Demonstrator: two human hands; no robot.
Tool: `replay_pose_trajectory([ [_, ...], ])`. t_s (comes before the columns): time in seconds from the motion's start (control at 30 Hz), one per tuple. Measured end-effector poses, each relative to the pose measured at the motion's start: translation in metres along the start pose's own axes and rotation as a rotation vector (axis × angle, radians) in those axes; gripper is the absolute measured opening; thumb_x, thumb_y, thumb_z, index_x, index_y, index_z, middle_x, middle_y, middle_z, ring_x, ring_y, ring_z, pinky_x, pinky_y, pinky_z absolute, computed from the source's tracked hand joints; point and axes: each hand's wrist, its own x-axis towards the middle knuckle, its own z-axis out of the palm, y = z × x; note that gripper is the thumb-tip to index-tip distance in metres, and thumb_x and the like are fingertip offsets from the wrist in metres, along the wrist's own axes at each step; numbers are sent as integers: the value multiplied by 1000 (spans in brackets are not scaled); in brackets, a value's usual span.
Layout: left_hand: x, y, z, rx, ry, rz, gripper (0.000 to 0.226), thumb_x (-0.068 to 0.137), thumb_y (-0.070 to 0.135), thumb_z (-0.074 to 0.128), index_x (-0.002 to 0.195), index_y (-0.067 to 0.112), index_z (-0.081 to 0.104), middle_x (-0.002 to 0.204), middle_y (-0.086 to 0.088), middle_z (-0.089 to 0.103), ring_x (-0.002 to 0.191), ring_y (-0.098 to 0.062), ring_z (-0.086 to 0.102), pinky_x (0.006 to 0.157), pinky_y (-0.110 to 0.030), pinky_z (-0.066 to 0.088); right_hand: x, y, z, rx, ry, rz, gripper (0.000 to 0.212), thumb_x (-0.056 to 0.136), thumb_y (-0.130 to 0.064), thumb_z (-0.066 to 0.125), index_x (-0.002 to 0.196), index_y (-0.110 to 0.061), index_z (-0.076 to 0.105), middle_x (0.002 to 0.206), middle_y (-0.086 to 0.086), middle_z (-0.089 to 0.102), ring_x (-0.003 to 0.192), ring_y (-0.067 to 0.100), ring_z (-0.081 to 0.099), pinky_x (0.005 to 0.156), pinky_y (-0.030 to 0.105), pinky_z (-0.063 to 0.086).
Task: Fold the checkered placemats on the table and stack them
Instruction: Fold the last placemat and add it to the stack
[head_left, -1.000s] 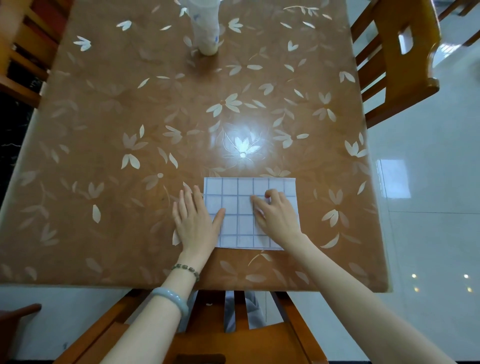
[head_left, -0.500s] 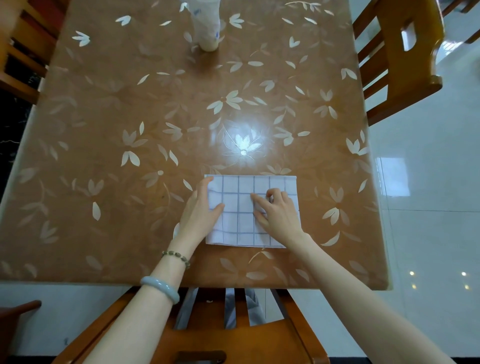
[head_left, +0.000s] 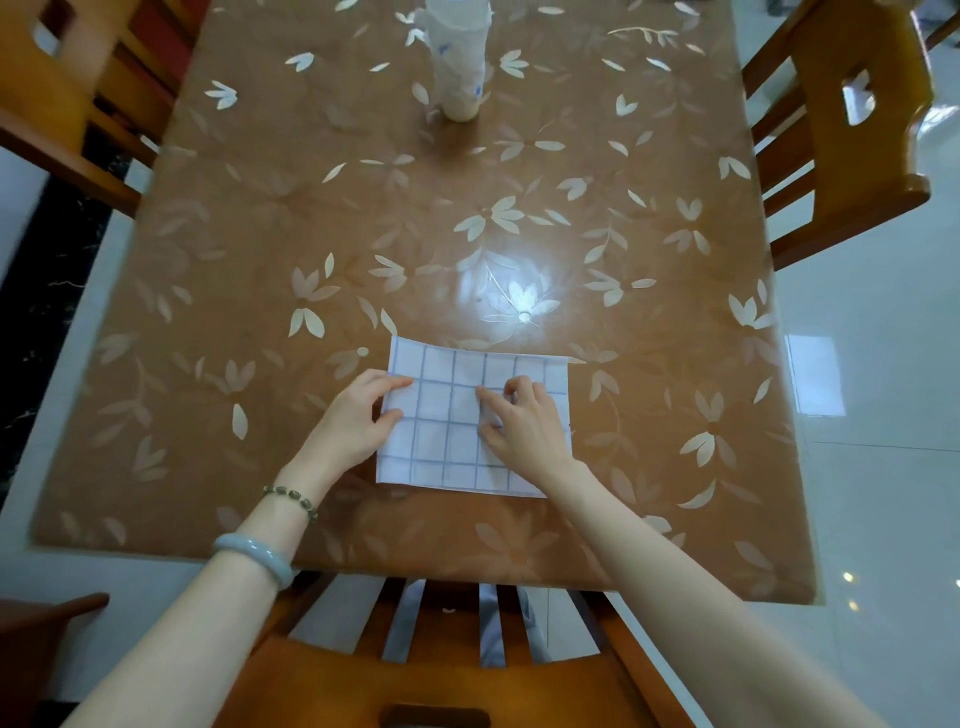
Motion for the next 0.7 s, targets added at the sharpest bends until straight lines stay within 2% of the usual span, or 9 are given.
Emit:
replay_pose_trajectory([
  [0.1, -4, -13, -10, 6, -38, -41, 51, 89, 16, 63, 138, 21, 48, 123, 15, 45, 88, -11, 52, 81, -24, 46, 5, -11, 0, 16, -73, 42, 51, 65, -21, 67, 116, -17, 62, 100, 15, 52, 79, 34, 48, 72, 40, 47],
  [0.17, -8, -17, -12, -12, -84, -75, 66, 85, 20, 70, 144, 26, 40, 128, 17, 41, 82, -12, 55, 75, -21, 47, 9, -12, -7, -17, -203, 74, 67, 69, -35, 67, 132, -21, 49, 112, 11, 46, 93, 31, 44, 83, 39, 43],
  [0.3, -18, -17, -7, -19, -179, -99, 90, 80, 20, 74, 151, 31, 19, 140, 17, 27, 85, -13, 56, 75, -28, 54, 23, -14, -18, -69, -364, 114, 99, 62, -48, 74, 144, -27, 23, 115, 8, 37, 103, 28, 40, 83, 38, 45],
  [0.4, -25, -17, -4, 1, -205, -109, 101, 81, 18, 72, 153, 33, 4, 146, 17, 18, 86, -12, 55, 68, -25, 53, 38, -18, -19, -91, -498, 181, 122, 57, -51, 81, 148, -30, 3, 126, 11, 34, 113, 31, 36, 84, 42, 46],
  [0.47, -27, -17, -4, 3, -201, -113, 102, 82, 18, 70, 152, 36, -1, 148, 18, 15, 86, -11, 55, 66, -22, 51, 45, -20, -20, -101, -550, 207, 130, 56, -50, 83, 148, -31, -6, 133, 14, 30, 119, 33, 34, 87, 46, 46],
  [0.6, -29, -14, -3, -35, -204, -85, 97, 84, 16, 68, 149, 45, 3, 144, 21, 18, 86, -11, 56, 71, -27, 55, 37, -22, -19, -98, -489, 181, 131, 55, -51, 83, 148, -32, -8, 128, 12, 32, 113, 30, 37, 86, 43, 47],
  [0.7, -28, -12, -2, -45, -197, -93, 85, 87, 17, 66, 151, 36, 14, 149, 19, 19, 89, -9, 55, 76, -25, 53, 23, -19, -18, -117, -427, 113, 124, 53, -53, 82, 148, -28, 5, 123, 10, 32, 108, 28, 36, 90, 39, 43],
])
